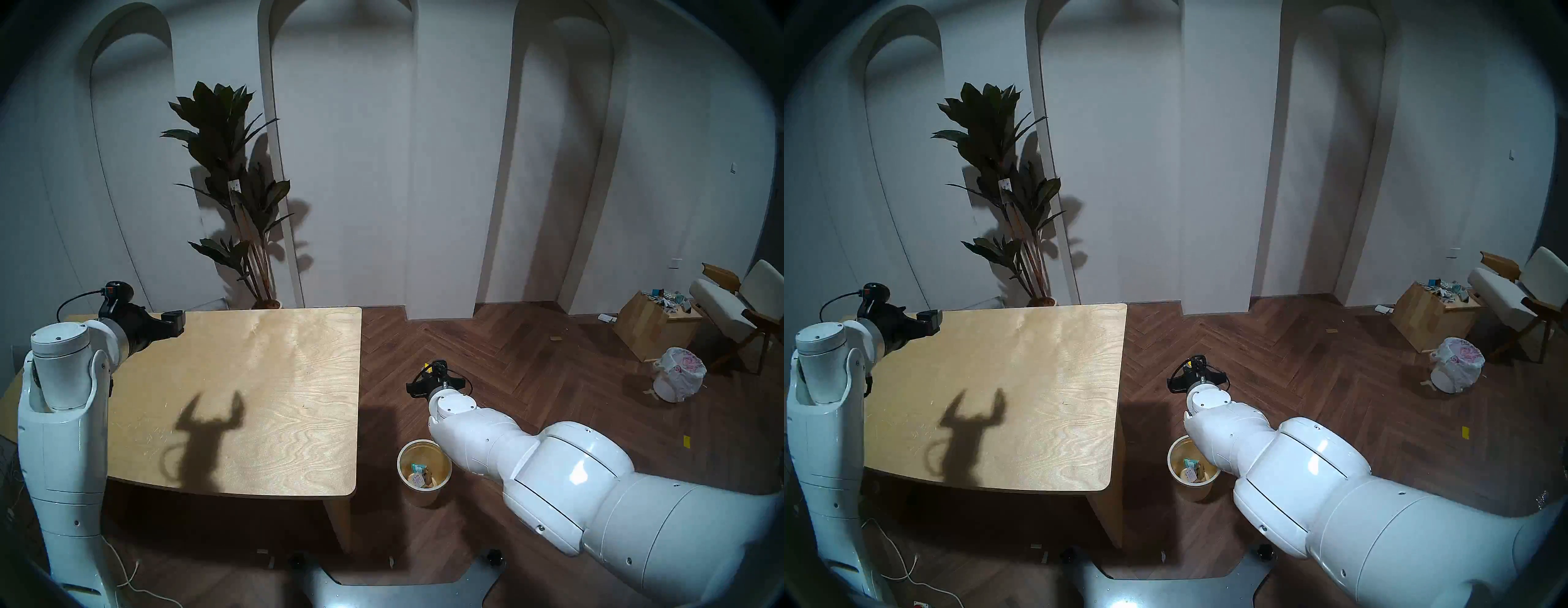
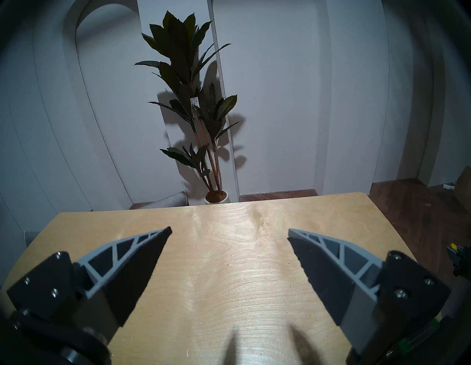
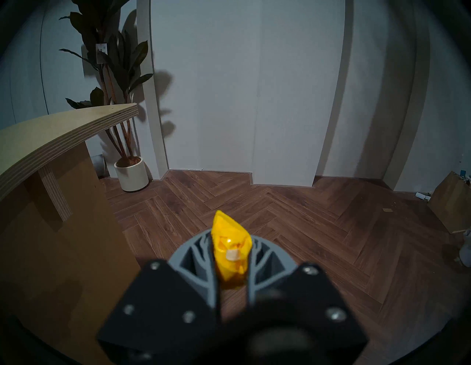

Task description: Put the trash into the trash bin on the ground

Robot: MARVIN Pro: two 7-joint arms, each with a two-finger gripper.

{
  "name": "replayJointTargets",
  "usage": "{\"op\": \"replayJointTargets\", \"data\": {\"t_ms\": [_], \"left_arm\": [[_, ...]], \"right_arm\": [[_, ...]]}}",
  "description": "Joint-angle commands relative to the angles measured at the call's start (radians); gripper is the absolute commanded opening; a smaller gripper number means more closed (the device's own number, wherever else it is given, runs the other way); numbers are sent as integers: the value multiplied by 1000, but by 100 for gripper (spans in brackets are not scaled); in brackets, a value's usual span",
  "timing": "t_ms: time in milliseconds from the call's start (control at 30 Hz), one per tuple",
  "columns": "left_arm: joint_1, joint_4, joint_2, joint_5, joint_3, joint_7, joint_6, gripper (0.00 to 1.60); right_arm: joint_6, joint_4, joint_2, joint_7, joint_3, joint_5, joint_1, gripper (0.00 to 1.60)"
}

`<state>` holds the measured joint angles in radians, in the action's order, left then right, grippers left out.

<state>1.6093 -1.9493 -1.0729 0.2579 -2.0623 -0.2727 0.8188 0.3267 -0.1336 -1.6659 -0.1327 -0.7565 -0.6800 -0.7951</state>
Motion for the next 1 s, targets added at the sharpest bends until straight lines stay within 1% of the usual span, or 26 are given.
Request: {"op": "replayJointTargets", "data": {"t_ms": [0,233,467,633,667,700,767,833,867,900,967], "left_arm": [[-14,-17,5,3,-5,-1,-6,160],[-14,-17,5,3,-5,-1,-6,160],[-14,-18,5,3,-6,-1,-6,160],[-14,-18,5,3,-6,-1,-7,160],[-20,-19,-2,9,-4,-4,-10,160],[-21,-22,-2,8,2,-4,-17,160],[-30,-26,-6,14,12,-7,-19,160],[-34,-29,-7,9,21,-2,-24,160],[-40,-31,-10,12,31,-4,-36,160],[-48,-31,-14,19,37,-5,-34,160],[-64,-26,-19,21,63,0,-44,160]], "right_arm": [[8,-4,-6,1,-2,-1,10,160],[11,-5,2,3,-12,-8,12,160],[22,-14,10,12,-37,-29,26,160],[74,-30,28,35,-39,-28,33,160],[116,-47,52,57,-33,-20,32,160],[135,-57,66,69,-31,-17,31,160],[165,-80,94,86,-25,-8,24,160],[175,-90,105,91,-25,-6,21,160],[191,-103,121,99,-25,-2,15,160],[198,-109,131,98,-25,0,12,160],[242,-127,154,104,-30,1,-1,160]]}}
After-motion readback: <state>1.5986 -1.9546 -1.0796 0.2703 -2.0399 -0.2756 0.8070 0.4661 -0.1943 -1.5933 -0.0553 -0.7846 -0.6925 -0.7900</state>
